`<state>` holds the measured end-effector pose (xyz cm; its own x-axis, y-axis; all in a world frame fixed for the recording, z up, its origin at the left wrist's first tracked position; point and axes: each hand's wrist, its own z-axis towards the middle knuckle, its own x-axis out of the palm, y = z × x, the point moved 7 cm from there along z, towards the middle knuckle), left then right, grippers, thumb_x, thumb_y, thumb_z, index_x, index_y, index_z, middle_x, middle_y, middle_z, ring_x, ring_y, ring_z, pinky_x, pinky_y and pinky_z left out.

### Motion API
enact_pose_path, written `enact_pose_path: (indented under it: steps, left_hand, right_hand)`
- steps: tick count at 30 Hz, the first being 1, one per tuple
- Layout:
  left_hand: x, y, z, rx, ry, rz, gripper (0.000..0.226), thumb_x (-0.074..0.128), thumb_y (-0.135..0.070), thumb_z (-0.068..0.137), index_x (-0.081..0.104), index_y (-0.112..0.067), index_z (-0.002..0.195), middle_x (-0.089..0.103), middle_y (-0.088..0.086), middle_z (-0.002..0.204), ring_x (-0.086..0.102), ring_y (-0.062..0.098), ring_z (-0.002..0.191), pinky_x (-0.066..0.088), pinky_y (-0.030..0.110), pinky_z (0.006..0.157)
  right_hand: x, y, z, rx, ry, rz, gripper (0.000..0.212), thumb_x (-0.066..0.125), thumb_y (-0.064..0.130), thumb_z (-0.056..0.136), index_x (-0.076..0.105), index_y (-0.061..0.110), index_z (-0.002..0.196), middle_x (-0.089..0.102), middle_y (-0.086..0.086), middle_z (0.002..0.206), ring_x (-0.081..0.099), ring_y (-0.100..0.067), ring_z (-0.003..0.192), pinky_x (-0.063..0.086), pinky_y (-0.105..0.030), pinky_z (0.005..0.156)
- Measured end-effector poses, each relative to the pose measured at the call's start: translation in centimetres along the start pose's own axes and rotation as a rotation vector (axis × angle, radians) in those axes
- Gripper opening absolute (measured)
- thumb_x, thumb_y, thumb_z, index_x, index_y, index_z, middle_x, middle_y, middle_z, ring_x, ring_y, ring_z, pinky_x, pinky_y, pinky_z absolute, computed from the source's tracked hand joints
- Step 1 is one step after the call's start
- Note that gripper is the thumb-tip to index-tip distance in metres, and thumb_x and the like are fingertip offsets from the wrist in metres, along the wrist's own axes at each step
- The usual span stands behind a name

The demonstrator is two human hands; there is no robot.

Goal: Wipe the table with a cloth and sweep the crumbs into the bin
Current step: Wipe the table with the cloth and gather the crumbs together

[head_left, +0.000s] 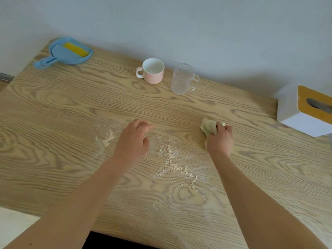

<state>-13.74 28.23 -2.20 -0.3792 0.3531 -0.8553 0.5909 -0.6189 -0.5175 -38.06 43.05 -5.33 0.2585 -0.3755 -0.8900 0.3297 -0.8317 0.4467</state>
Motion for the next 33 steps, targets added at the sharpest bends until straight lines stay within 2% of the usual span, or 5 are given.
enact_pose_path:
  steps: [3,11,17,23,33]
  left_hand:
    - [-0.3,0.6,-0.3,-0.020,-0.007,-0.012,0.043,0.056,-0.002,0.081,0.060,-0.016,0.121,0.052,0.003,0.120,0.049,0.019,0.112,0.041,0.033,0.095]
    - [-1.5,1.4,-1.2,-0.036,-0.039,-0.013,0.044,0.057,0.000,0.080,0.061,-0.020,0.118,0.051,0.000,0.118,0.049,0.019,0.109,0.042,0.035,0.093]
    - [-2.1,2.0,-1.5,-0.052,-0.054,-0.017,0.041,0.056,-0.004,0.084,0.058,-0.020,0.121,0.049,-0.003,0.123,0.045,0.014,0.114,0.036,0.029,0.098]
    - [-2.5,2.7,-0.2,-0.078,-0.016,0.047,0.041,0.052,-0.006,0.086,0.054,-0.020,0.125,0.046,-0.003,0.126,0.045,0.016,0.114,0.032,0.027,0.096]
    - [-2.5,3.6,0.0,-0.093,-0.070,0.004,0.041,0.057,-0.001,0.082,0.059,-0.018,0.119,0.052,0.002,0.121,0.049,0.019,0.110,0.038,0.030,0.091]
  right_hand:
    - [2.0,1.3,-1.1,-0.022,0.093,-0.062,0.059,0.055,0.007,0.081,0.041,0.014,0.138,0.039,-0.010,0.129,0.040,-0.030,0.114,0.039,-0.039,0.094]
    - [7.2,10.4,-6.9,-0.420,0.320,0.103,0.050,0.057,0.003,0.082,0.054,0.015,0.130,0.050,0.000,0.115,0.049,-0.022,0.105,0.048,-0.034,0.091]
    - [2.4,8.9,-0.8,-0.349,0.086,0.123,0.048,0.051,0.000,0.082,0.058,0.019,0.125,0.052,-0.003,0.115,0.052,-0.017,0.091,0.040,-0.022,0.074]
    - [3.5,6.7,1.6,-0.229,0.152,-0.165,0.038,0.045,0.033,0.095,0.055,0.015,0.127,0.045,-0.010,0.130,0.042,-0.033,0.113,0.035,-0.039,0.097]
    - [7.9,13.6,-7.9,-0.651,0.303,0.158,0.028,0.064,0.003,0.081,0.073,0.016,0.103,0.064,-0.003,0.106,0.059,-0.021,0.089,0.052,-0.028,0.077]
